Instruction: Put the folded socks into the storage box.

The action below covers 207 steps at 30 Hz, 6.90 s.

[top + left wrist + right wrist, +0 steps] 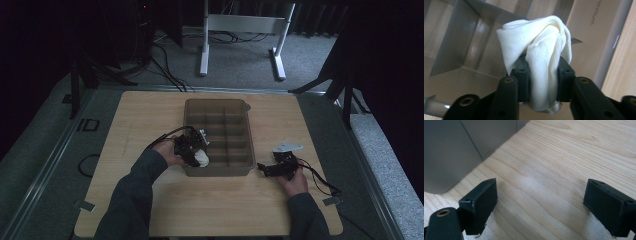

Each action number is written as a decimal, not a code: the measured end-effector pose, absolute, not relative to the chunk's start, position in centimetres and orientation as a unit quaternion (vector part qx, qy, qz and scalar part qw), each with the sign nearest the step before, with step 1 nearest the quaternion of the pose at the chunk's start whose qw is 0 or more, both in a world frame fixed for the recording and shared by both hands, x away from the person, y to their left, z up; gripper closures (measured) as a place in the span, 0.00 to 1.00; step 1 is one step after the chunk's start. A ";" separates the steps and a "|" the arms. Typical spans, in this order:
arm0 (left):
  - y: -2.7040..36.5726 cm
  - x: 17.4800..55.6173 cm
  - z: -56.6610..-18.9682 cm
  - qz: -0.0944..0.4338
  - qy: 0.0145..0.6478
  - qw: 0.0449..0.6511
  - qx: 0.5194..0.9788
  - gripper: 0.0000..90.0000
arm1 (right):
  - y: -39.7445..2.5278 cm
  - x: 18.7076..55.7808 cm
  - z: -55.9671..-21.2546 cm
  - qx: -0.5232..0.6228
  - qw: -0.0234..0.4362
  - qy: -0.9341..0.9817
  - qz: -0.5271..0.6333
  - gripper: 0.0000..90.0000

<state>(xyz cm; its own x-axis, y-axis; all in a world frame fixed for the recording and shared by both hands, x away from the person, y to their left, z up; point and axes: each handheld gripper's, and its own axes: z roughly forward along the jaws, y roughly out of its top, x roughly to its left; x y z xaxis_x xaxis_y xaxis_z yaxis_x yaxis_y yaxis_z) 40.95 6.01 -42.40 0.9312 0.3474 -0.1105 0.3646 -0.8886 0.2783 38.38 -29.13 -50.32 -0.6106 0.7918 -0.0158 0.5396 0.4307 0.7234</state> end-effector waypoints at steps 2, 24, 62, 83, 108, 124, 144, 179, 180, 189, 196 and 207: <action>6.0 40.9 -42.3 -0.030 0.186 0.149 0.971 0.68 | -29.1 38.4 -50.3 0.403 0.180 0.826 0.350 0.13; 8.7 40.5 -39.6 -0.026 0.204 0.194 0.959 0.55 | -29.1 38.4 -50.3 0.402 0.181 0.826 0.350 0.13; 6.3 41.3 -40.0 -0.006 0.190 0.170 0.967 0.75 | -29.1 38.4 -50.3 0.402 0.181 0.826 0.350 0.13; 5.9 40.9 -40.2 -0.012 0.175 0.161 0.971 0.92 | -29.1 38.4 -50.3 0.402 0.181 0.826 0.350 0.13; 6.2 40.9 -39.6 0.015 0.176 0.166 0.970 1.00 | -29.1 38.4 -50.3 0.403 0.180 0.826 0.350 0.13; 5.3 41.2 -41.5 0.005 0.178 0.132 0.975 1.00 | -29.1 38.4 -50.3 0.403 0.180 0.826 0.350 0.13; 4.6 41.1 -43.1 0.006 0.173 0.108 0.979 1.00 | -29.1 38.4 -50.3 0.403 0.180 0.826 0.350 0.13; 3.3 40.7 -43.7 0.020 0.160 0.069 0.984 0.97 | -29.1 38.4 -50.3 0.402 0.180 0.827 0.350 0.13; 3.5 40.6 -43.5 0.022 0.161 0.071 0.984 0.95 | -29.1 38.4 -50.3 0.402 0.180 0.827 0.350 0.13; 5.4 40.0 -40.6 0.021 0.170 0.129 0.977 0.91 | -29.1 38.4 -50.3 0.403 0.180 0.826 0.350 0.13; 5.7 40.2 -39.5 0.061 0.177 0.166 0.968 1.00 | -29.1 38.4 -50.3 0.403 0.181 0.826 0.350 0.13; 4.2 40.3 -41.1 0.054 0.176 0.135 0.974 1.00 | -29.1 38.4 -50.3 0.404 0.180 0.826 0.350 0.13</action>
<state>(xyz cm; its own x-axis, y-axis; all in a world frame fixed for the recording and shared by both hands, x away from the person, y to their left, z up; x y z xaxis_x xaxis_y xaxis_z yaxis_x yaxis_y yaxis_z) 40.33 4.18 -41.13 0.9324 0.3570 0.0569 0.3282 -0.9019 0.2808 38.38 -29.13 -50.31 -0.6097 0.7925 -0.0148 0.5410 0.4297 0.7230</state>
